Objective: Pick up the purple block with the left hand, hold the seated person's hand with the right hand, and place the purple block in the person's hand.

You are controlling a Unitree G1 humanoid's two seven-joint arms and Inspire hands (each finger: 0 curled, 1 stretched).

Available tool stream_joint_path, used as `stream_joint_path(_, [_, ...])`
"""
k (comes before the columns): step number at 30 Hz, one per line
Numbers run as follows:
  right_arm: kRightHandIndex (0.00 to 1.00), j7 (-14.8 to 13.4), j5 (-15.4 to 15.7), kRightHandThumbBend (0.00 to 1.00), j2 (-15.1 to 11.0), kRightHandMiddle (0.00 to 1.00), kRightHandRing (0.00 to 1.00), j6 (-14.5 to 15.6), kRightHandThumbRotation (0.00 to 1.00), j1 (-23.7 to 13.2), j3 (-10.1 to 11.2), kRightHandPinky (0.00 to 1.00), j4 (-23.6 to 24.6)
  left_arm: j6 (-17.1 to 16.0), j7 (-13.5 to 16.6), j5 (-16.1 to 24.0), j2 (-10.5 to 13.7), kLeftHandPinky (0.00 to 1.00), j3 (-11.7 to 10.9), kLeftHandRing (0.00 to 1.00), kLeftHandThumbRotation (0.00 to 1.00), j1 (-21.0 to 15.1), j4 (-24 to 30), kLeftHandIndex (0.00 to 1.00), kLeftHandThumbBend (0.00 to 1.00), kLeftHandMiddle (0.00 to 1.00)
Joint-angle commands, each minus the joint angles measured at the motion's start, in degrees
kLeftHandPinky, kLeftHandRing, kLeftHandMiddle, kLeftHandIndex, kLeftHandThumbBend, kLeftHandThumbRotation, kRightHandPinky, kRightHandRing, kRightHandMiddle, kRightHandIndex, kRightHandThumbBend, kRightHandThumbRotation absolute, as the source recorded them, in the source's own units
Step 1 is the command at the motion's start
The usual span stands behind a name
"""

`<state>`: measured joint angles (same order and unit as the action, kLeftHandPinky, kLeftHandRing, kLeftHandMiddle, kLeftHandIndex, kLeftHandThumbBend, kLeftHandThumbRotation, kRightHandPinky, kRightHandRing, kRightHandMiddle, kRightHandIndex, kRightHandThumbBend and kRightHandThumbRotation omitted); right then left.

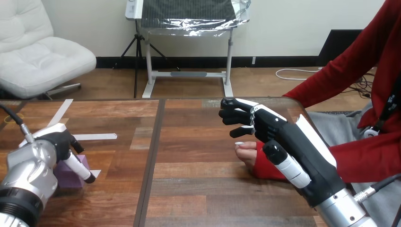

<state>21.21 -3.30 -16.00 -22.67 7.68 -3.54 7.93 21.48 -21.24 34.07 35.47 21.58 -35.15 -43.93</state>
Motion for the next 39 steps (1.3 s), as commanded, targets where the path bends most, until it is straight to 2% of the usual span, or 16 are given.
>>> stream_joint_path(1, [0.83, -0.7, -0.1, 0.97, -0.2, 0.81, 0.8, 0.0, 1.0, -2.7, 1.2, 0.71, 1.9, 0.2, 0.5, 0.8, 0.0, 0.5, 0.1, 0.83, 0.13, -2.4, 1.7, 0.81, 0.76, 0.88])
stream_joint_path(16, [0.82, -0.9, 0.2, 0.99, -0.1, 0.8, 0.8, 0.2, 1.0, -2.6, 1.3, 0.7, 2.1, -0.5, 1.4, 0.8, -0.8, 0.37, 0.5, 0.7, 0.13, -2.1, 0.4, 0.79, 0.77, 0.82])
stream_joint_path(29, [0.82, -0.6, -0.6, 0.99, 0.0, 0.8, 0.8, -0.4, 1.0, -2.8, 1.3, 0.7, 1.7, -2.3, 1.9, 1.9, -1.4, 0.36, 2.0, 0.72, 0.08, -2.9, -2.8, 0.77, 0.78, 0.79])
stream_joint_path(39, [0.82, -0.8, -0.3, 1.0, 0.0, 0.8, 0.8, 0.0, 1.0, -2.7, 1.3, 0.7, 2.1, -3.1, 1.8, 2.0, -1.5, 0.42, 2.4, 0.76, 0.04, -3.4, -4.2, 0.77, 0.77, 0.79])
